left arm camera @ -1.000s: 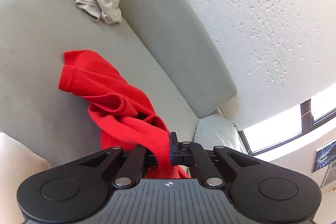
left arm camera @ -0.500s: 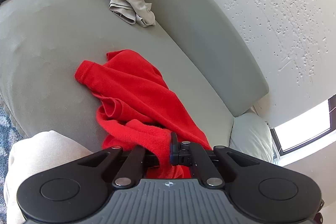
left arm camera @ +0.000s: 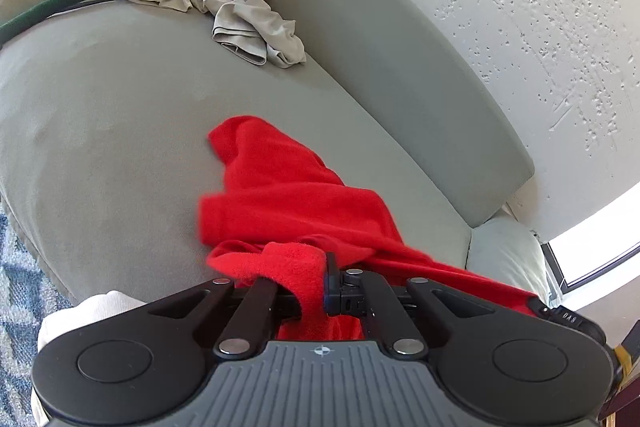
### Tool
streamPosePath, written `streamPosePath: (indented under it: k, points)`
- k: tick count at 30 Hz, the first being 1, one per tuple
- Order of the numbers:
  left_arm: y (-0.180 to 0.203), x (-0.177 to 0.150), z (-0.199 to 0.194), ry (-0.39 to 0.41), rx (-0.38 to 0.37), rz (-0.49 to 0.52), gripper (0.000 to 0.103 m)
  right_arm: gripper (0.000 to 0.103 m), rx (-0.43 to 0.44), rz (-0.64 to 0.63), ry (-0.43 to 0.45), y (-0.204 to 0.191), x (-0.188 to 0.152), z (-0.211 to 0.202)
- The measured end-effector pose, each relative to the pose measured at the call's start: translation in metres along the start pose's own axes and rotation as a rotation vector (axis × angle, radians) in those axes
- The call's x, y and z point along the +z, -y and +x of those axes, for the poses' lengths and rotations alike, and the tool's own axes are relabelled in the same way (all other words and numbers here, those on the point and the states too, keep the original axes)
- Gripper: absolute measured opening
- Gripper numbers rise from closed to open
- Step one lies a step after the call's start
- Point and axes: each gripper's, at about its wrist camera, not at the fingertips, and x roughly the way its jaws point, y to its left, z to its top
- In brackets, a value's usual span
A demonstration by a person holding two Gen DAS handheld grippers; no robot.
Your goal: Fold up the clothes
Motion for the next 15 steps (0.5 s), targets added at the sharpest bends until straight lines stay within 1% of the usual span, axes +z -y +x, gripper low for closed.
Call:
streamPosePath:
  k: [1, 2, 3, 4, 5, 6, 7, 8, 10, 12, 15]
  points:
    - [0.002, 0.001, 0.004, -0.007, -0.003, 0.006, 0.001, 0.002, -0.051, 0.091, 0.025, 0.017, 0.013, 0.004]
    - [0.004, 0.002, 0.010, -0.020, -0.003, 0.017, 0.001, 0.002, -0.109, 0.150, 0.033, 0.032, 0.024, 0.012]
    - [0.005, 0.003, 0.017, -0.036, -0.002, 0.022, 0.001, 0.004, -0.155, 0.174, 0.003, 0.044, 0.031, 0.023]
    - [0.006, 0.003, 0.025, -0.056, -0.003, 0.017, 0.001, 0.009, -0.157, 0.178, -0.065, 0.051, 0.031, 0.033]
    - [0.006, 0.002, 0.031, -0.072, -0.001, 0.014, 0.001, 0.016, -0.148, 0.177, -0.140, 0.057, 0.030, 0.043]
    - [0.007, 0.000, 0.033, -0.081, 0.001, 0.016, 0.001, 0.024, -0.139, 0.177, -0.215, 0.063, 0.028, 0.053]
    - [0.008, -0.003, 0.036, -0.090, 0.002, 0.017, 0.001, 0.048, -0.113, 0.170, -0.248, 0.066, 0.022, 0.053]
    - [0.008, -0.005, 0.038, -0.099, 0.004, 0.018, 0.001, 0.067, -0.087, 0.166, -0.257, 0.067, 0.014, 0.047]
    - [0.007, -0.009, 0.038, -0.110, 0.002, 0.010, 0.001, 0.075, -0.024, 0.175, -0.266, 0.070, -0.001, 0.035]
    - [0.005, -0.010, 0.032, -0.111, -0.002, 0.000, 0.001, 0.076, 0.063, 0.227, -0.292, 0.076, -0.017, 0.026]
    - [0.002, -0.011, 0.021, -0.116, -0.037, -0.030, 0.002, 0.076, 0.152, 0.368, -0.363, 0.085, -0.045, 0.019]
